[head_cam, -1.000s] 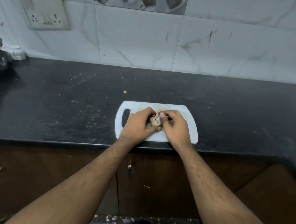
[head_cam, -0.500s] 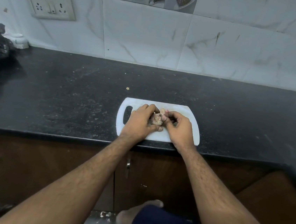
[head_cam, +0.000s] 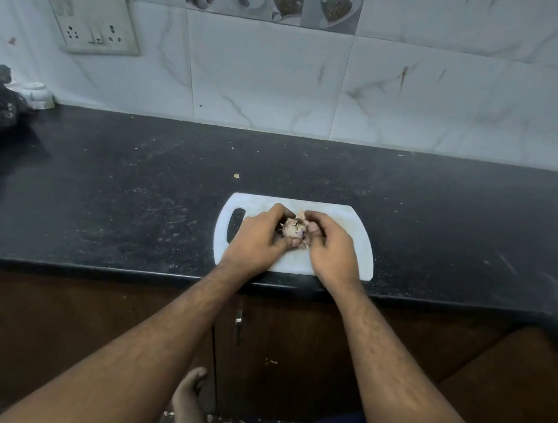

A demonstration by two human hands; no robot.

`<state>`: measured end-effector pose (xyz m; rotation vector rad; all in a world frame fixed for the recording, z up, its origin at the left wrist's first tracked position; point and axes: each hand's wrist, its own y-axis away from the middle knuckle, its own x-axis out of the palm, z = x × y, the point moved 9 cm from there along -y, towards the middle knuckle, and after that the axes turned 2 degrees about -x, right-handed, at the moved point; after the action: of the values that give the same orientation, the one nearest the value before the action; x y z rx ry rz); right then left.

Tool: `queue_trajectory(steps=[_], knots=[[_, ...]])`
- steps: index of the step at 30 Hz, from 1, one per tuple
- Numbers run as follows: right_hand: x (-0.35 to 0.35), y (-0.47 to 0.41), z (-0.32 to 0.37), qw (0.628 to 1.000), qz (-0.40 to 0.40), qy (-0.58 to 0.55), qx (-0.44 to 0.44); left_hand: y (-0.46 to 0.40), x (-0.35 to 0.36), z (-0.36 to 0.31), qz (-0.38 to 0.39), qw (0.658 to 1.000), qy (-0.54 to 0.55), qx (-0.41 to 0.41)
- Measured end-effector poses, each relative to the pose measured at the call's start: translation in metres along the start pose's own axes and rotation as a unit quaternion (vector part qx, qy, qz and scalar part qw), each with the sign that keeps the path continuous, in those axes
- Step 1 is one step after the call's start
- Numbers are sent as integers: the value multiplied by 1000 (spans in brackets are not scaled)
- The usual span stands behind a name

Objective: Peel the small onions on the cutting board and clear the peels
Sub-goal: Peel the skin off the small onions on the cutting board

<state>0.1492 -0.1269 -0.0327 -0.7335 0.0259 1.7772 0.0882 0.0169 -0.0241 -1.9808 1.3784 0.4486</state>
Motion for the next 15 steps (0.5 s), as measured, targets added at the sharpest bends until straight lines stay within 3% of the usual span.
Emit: queue_trajectory(steps=[4, 7, 15], knots=[[2, 3, 9, 999, 15, 10, -33, 2, 0, 0, 4, 1000, 11, 2], [-3, 2, 5, 1000, 2, -12, 1, 4, 1, 0, 18, 1000, 23, -2], [-7, 4, 4, 998, -23, 58, 16, 5, 1, -4, 32, 999, 44, -1]])
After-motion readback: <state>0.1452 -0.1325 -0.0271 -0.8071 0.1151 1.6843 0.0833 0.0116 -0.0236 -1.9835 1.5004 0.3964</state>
